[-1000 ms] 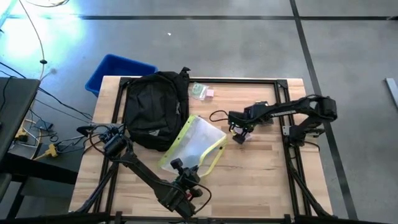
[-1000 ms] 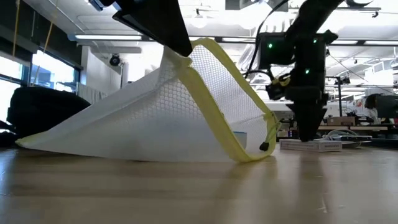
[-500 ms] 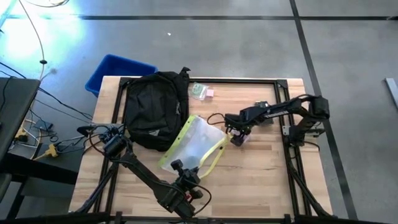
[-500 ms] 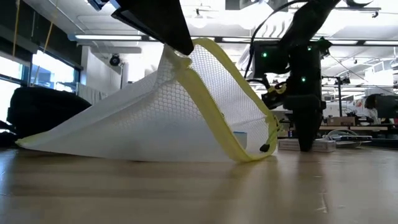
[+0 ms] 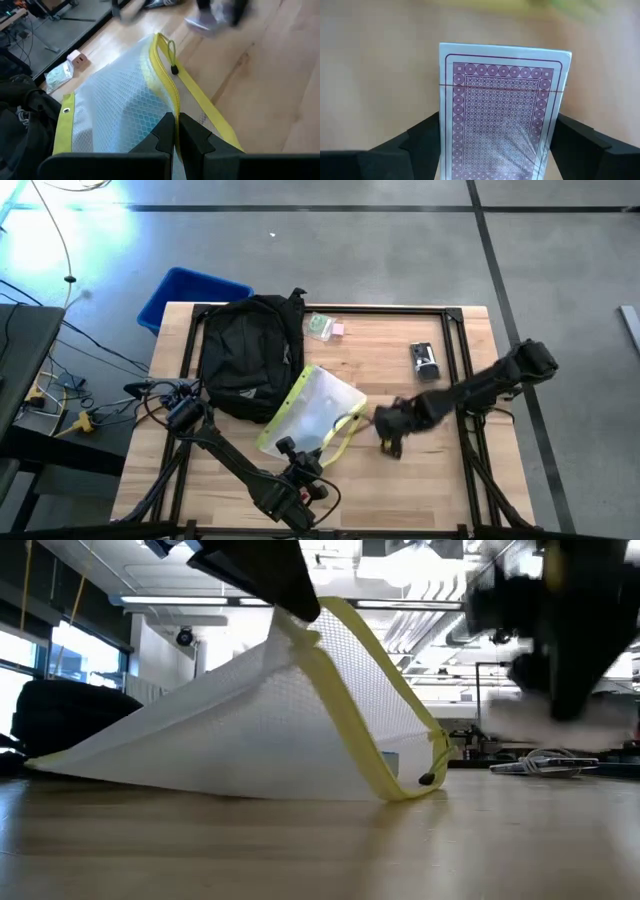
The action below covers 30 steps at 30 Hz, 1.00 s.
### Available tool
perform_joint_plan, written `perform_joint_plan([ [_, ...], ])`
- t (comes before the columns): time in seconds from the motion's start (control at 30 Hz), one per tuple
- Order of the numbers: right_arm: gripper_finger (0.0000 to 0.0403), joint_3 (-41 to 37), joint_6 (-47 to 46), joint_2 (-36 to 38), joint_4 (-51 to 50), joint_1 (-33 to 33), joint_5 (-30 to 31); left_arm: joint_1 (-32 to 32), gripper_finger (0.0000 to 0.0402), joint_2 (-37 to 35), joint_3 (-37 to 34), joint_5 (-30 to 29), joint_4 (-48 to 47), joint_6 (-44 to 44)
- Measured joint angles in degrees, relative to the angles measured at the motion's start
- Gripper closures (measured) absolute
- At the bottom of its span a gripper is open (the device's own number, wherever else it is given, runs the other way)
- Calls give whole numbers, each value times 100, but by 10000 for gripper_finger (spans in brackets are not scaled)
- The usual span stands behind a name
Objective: Unpack backpack
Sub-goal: Put the white game card into the yellow zip bag
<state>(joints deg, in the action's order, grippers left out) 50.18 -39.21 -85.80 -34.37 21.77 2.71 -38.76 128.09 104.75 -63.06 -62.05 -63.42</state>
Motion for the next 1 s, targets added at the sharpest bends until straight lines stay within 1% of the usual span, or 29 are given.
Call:
perform_joint_plan([
  [0.07, 120, 6, 53, -136, 883, 213, 13, 12, 402, 0, 0, -94, 118, 2],
  [0.13, 120, 5, 240, -366, 1670, 250, -9, 24, 402, 0, 0, -148, 291, 71],
  [0.27, 120, 323, 851, -800, 2358, -19, 43, -15, 402, 0, 0, -413, 578, 511],
  [0.37, 120, 768, 1314, -1215, 2245, -245, 55, -44, 402, 0, 0, -456, 672, 714],
  [0.47, 120, 1368, 1761, -1697, 2319, -371, -120, -42, 402, 2, 0, -473, 668, 676],
  [0.63, 120, 2237, 2318, -2360, 2157, -519, -257, -45, 402, 3, 0, -407, 636, 702],
  [0.8, 119, 2683, 2718, -2715, 2125, -547, -386, -188, 402, 3, -5, -367, 566, 698],
  [0.83, 106, 2717, 2799, -2749, 2133, -555, -385, -206, 402, 2, -7, -388, 558, 699],
  [0.93, 34, 2755, 2856, -2827, 2209, -578, -248, -253, 402, 2, -13, -369, 521, 669],
  [0.97, 23, 2755, 2838, -2833, 2219, -578, -215, -260, 402, 2, -13, -354, 521, 659],
  [1.0, 24, 2755, 2852, -2833, 2217, -583, -203, -264, 402, 2, -13, -358, 523, 656],
])
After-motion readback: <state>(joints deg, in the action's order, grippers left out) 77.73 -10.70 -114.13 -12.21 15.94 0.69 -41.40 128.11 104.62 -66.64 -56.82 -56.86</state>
